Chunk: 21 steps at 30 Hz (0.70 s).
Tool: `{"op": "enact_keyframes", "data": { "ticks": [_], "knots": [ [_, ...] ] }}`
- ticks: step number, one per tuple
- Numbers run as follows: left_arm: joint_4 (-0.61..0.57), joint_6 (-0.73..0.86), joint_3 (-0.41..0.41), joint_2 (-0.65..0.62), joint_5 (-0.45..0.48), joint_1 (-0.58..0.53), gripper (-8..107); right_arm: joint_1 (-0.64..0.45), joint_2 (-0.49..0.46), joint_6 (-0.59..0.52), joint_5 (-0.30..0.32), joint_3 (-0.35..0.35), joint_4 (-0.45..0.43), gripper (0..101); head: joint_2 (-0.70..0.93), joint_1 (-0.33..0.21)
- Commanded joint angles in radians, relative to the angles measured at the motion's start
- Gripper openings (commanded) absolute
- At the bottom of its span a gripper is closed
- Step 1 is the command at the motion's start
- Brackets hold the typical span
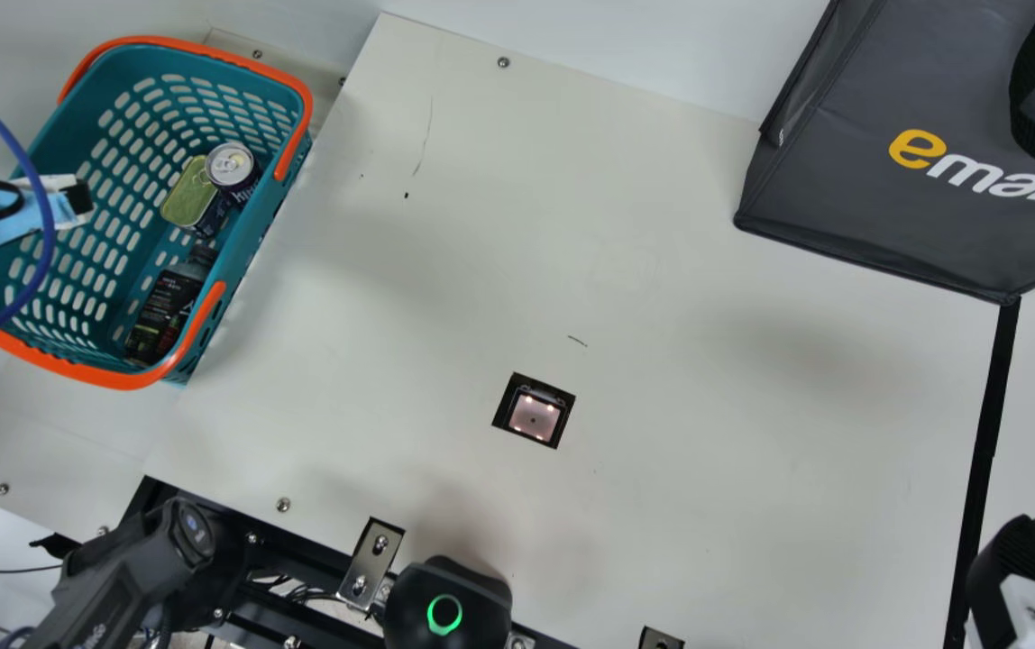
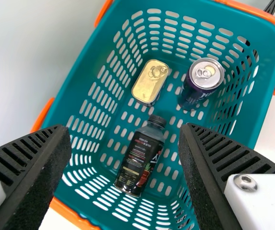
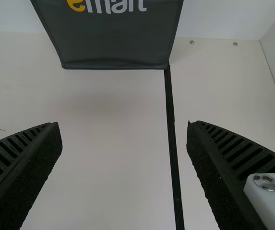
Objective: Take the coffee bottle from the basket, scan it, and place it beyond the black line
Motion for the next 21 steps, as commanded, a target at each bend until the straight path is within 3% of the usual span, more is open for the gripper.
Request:
{"op": "enact_keyframes", "data": {
  "ticks": [1, 21],
  "knots": [
    [0.009, -0.015, 0.011, 0.006, -0.016, -0.016, 90, 0.000, 0.000, 0.000, 0.000, 0.000, 0.000, 91, 0.002, -0.017],
    [-0.002, 0.061, 0.102, 0.136, -0.145, -0.083, 90, 0.000, 0.000, 0.000, 0.000, 0.000, 0.000, 91, 0.002, -0.017]
  ]
}}
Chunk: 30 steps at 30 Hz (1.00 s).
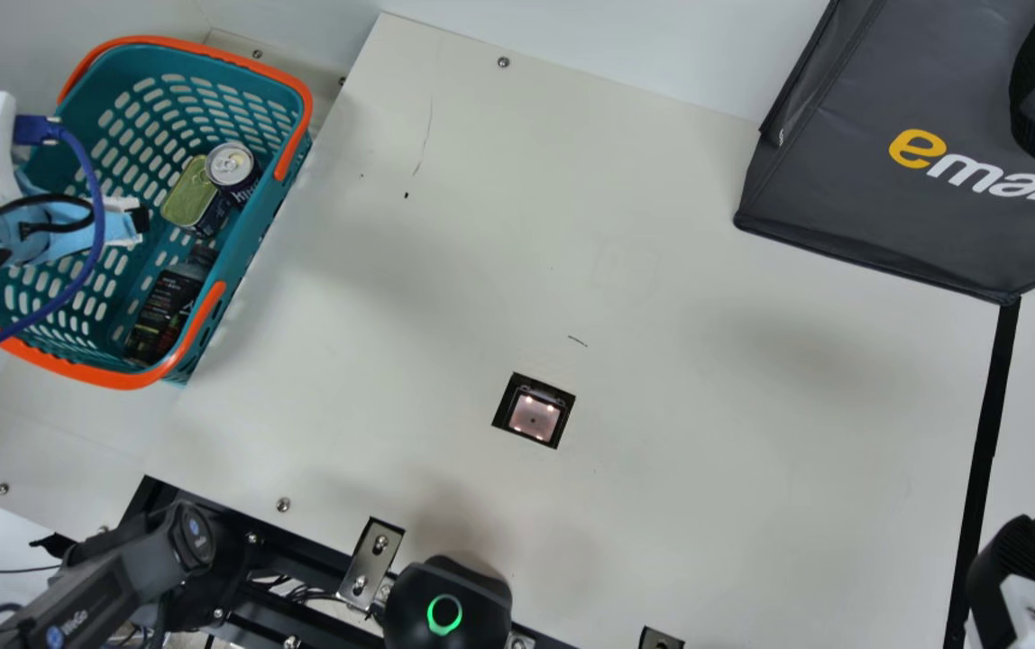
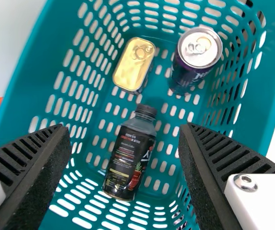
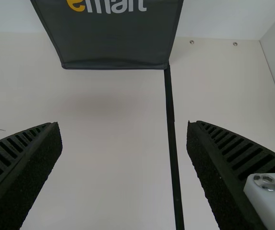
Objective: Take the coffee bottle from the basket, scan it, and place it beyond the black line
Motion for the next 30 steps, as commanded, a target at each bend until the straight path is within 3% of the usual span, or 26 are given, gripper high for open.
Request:
{"op": "enact_keyframes", "data": {
  "ticks": [1, 19, 30],
  "knots": [
    [-0.010, 0.029, 0.000, 0.020, -0.006, 0.001, 90, 0.000, 0.000, 0.000, 0.000, 0.000, 0.000, 91, 0.002, -0.017],
    [-0.077, 0.224, -0.060, 0.211, -0.008, 0.026, 90, 0.000, 0.000, 0.000, 0.000, 0.000, 0.000, 91, 0.002, -0.017],
    [-0.098, 0.335, -0.042, 0.330, -0.091, 0.031, 90, 0.000, 0.000, 0.000, 0.000, 0.000, 0.000, 91, 0.002, -0.017]
  ]
}}
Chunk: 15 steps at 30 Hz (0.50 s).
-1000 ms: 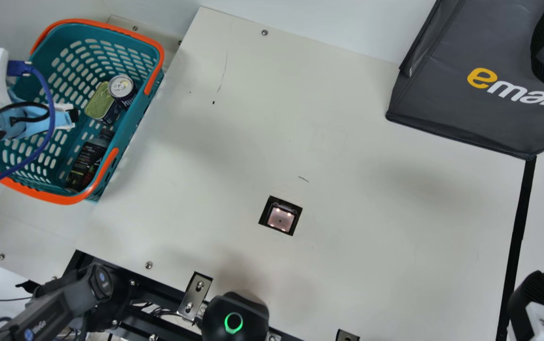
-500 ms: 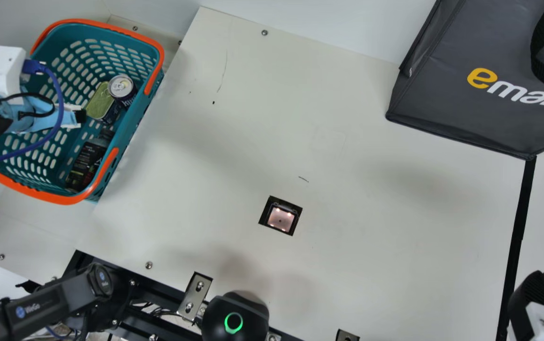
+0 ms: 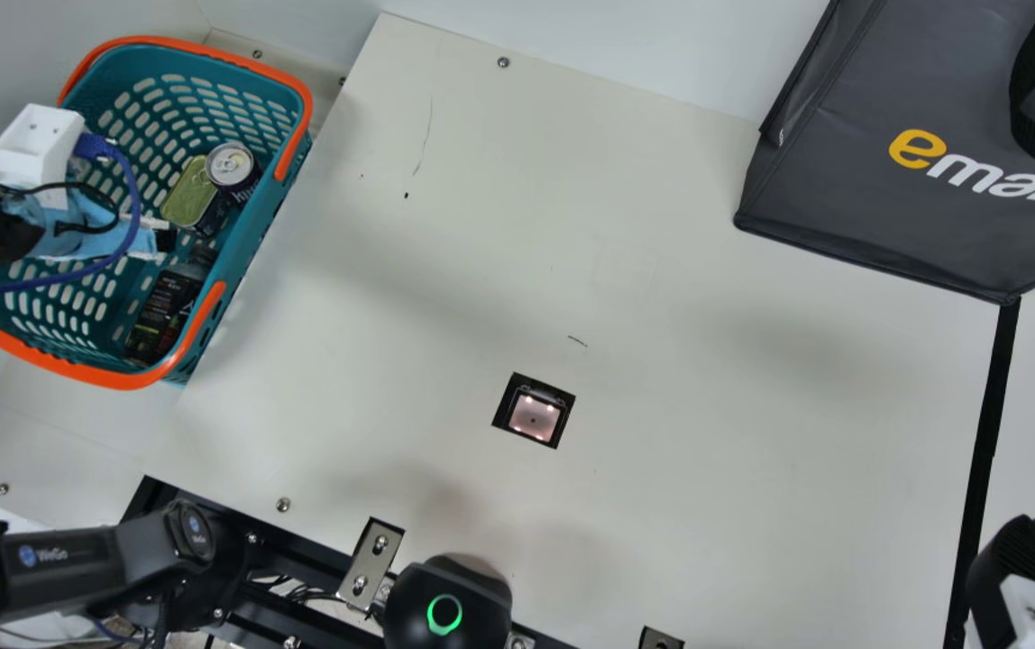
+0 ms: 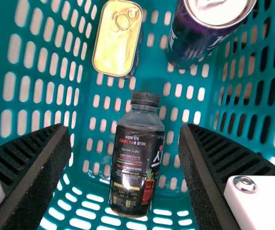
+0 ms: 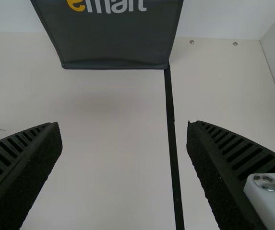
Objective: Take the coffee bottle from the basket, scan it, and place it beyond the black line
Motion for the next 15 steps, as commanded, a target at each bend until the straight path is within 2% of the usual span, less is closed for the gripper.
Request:
{"op": "enact_keyframes", "data": {
  "ticks": [1, 15],
  "knots": [
    [-0.007, 0.022, 0.002, 0.028, -0.021, 0.001, 90, 0.000, 0.000, 0.000, 0.000, 0.000, 0.000, 91, 0.002, -0.017],
    [-0.071, 0.131, 0.027, 0.187, -0.165, -0.036, 90, 0.000, 0.000, 0.000, 0.000, 0.000, 0.000, 91, 0.002, -0.017]
  ]
}}
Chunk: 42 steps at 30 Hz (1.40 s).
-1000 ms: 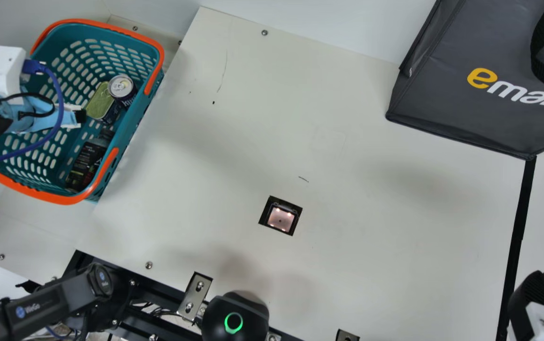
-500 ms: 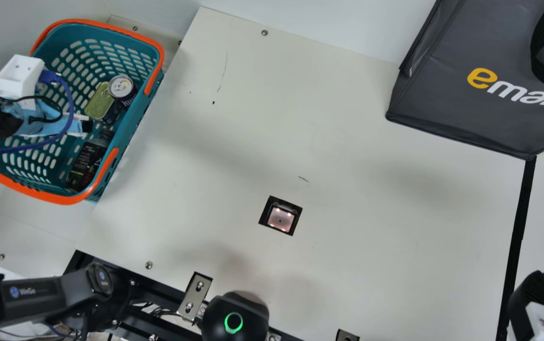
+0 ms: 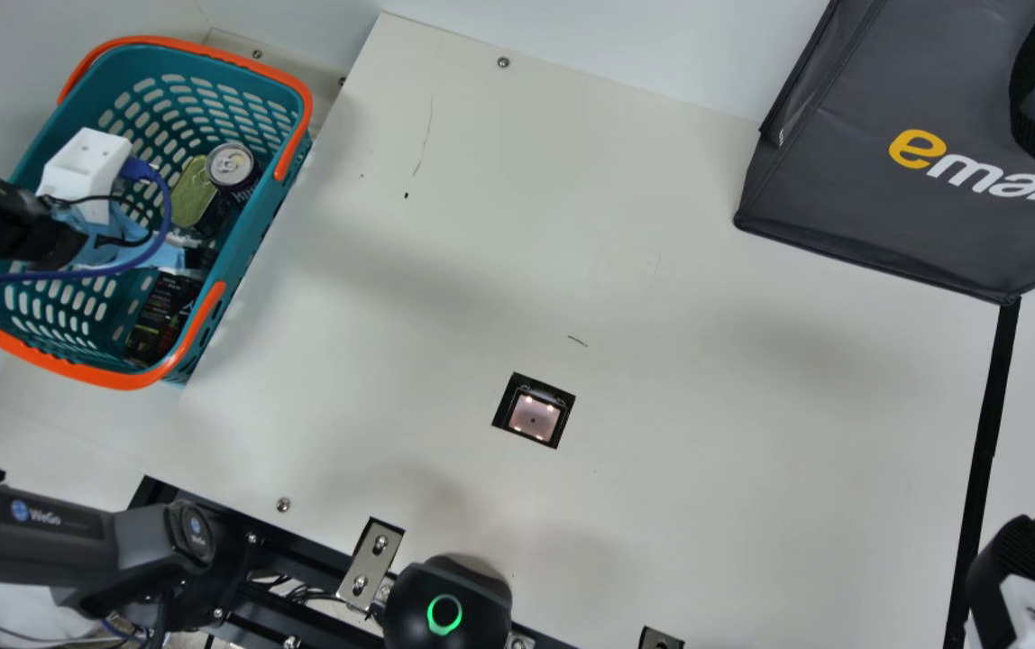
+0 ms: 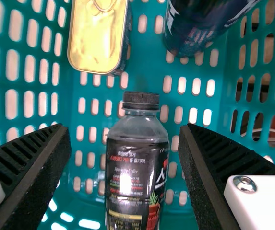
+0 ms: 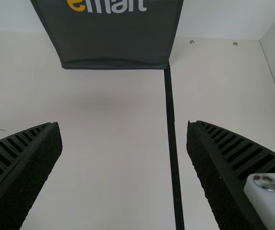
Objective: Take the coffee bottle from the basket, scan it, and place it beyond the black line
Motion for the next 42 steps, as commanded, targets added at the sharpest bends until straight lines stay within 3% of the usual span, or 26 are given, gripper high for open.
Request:
{"op": "enact_keyframes", "data": {
  "ticks": [1, 20, 42],
  "knots": [
    [-0.007, 0.009, 0.004, 0.020, -0.021, -0.007, 90, 0.000, 0.000, 0.000, 0.000, 0.000, 0.000, 91, 0.002, -0.017],
    [-0.091, 0.079, -0.003, 0.185, -0.161, -0.049, 90, 0.000, 0.000, 0.000, 0.000, 0.000, 0.000, 91, 0.002, -0.017],
    [-0.233, 0.134, -0.038, 0.299, -0.237, -0.089, 90, 0.000, 0.000, 0.000, 0.001, 0.000, 0.000, 91, 0.002, -0.017]
  ]
}}
